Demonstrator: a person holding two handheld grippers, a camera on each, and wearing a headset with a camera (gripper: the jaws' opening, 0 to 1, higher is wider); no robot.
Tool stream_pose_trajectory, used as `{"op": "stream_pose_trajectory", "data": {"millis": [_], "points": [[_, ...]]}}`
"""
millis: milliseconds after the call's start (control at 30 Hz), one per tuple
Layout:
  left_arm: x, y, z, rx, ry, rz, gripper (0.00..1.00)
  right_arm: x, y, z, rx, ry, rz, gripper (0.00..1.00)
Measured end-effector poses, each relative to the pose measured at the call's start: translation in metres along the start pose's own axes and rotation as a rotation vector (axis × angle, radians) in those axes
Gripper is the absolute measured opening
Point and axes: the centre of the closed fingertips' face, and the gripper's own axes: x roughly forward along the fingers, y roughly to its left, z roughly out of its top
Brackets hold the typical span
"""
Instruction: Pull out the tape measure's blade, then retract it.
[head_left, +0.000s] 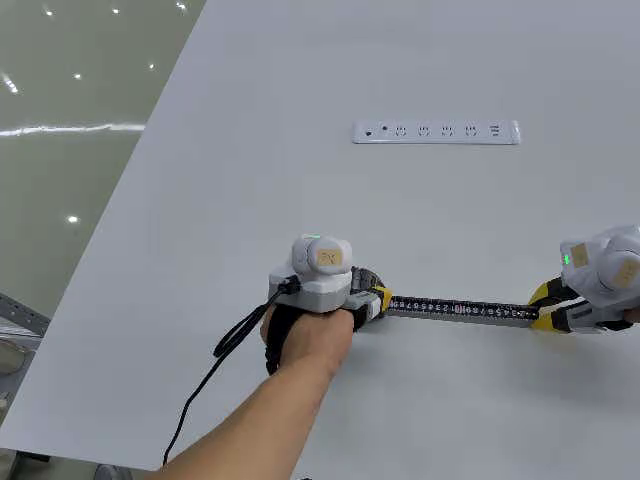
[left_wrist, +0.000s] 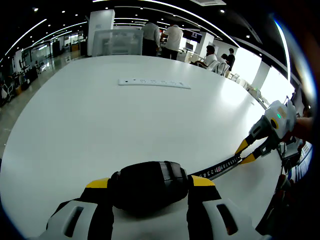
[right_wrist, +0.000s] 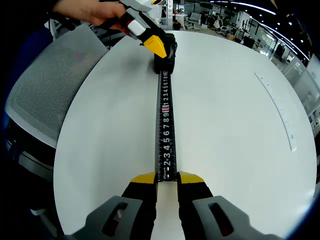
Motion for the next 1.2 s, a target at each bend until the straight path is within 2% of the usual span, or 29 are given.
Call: {"op": "stream_pose_trajectory", "data": {"millis": [1200], "points": [[-0.001,0.0,0.0,-0.012,0.004,-0.01,0.55,0.017,-0.002,0.033,-0.016,-0.042,0.014,0.11]]}}
